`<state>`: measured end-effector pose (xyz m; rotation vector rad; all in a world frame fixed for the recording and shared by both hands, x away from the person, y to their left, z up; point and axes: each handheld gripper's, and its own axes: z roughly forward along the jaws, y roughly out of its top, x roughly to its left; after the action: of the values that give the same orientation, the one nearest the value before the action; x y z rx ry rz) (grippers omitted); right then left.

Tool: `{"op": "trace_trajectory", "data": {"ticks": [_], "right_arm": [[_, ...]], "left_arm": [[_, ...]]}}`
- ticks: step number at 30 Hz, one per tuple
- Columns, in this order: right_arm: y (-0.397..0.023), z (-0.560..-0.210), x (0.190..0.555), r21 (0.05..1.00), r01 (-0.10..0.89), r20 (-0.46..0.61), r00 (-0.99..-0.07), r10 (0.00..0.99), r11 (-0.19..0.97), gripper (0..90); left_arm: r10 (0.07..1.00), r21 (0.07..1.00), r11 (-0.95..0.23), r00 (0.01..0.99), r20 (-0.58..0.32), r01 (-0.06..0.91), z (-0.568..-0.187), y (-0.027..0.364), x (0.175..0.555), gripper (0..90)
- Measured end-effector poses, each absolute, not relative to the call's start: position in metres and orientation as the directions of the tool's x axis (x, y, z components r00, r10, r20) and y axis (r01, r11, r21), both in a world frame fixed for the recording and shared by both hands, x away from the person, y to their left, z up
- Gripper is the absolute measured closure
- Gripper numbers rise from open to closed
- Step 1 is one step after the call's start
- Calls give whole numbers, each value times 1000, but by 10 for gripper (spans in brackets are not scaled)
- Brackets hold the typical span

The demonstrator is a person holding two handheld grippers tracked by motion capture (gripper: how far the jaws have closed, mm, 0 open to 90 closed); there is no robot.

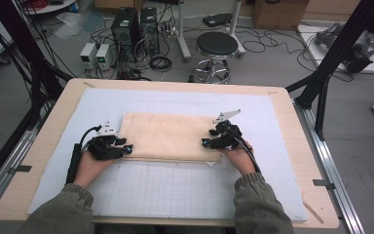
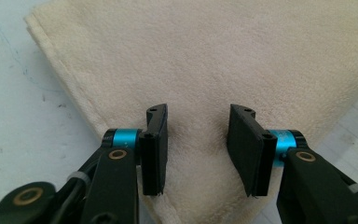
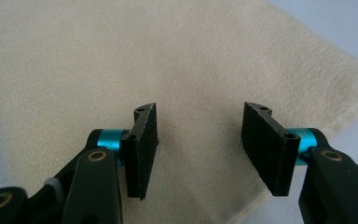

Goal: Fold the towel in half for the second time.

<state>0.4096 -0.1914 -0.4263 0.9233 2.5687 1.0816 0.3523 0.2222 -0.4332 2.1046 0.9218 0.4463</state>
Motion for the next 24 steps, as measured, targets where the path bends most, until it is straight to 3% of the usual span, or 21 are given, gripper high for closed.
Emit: {"op": "trace_trajectory", "data": {"ticks": [11,15,24], "right_arm": [[-190,-423,407,712,457,44,-787,615,533,400],[-189,-420,405,721,454,52,-788,613,523,368],[-183,-412,395,741,448,62,-787,613,500,188]], "left_arm": [[739,795,-409,673,1,448,-426,225,347,560],[744,805,-396,669,-2,443,-422,227,345,504],[748,824,-361,663,-25,438,-414,229,339,353]]}}
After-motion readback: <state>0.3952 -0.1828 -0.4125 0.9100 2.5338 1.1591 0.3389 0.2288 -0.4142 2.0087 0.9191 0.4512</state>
